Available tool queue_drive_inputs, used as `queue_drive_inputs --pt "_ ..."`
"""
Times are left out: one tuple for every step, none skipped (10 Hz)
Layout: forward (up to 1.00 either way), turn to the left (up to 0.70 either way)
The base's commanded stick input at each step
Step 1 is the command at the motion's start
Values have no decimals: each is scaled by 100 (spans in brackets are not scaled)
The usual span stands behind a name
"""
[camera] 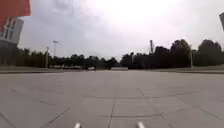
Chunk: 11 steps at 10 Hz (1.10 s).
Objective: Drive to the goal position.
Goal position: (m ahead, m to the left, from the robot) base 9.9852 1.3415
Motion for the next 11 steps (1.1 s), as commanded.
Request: queue_drive_inputs --pt "50 0" --pt "50 0" --pt "50 0" --pt "50 0" --pt "50 0" --pt "50 0" --pt "50 0" --pt "50 0" --pt "50 0" --pt "50 0" --pt "50 0"
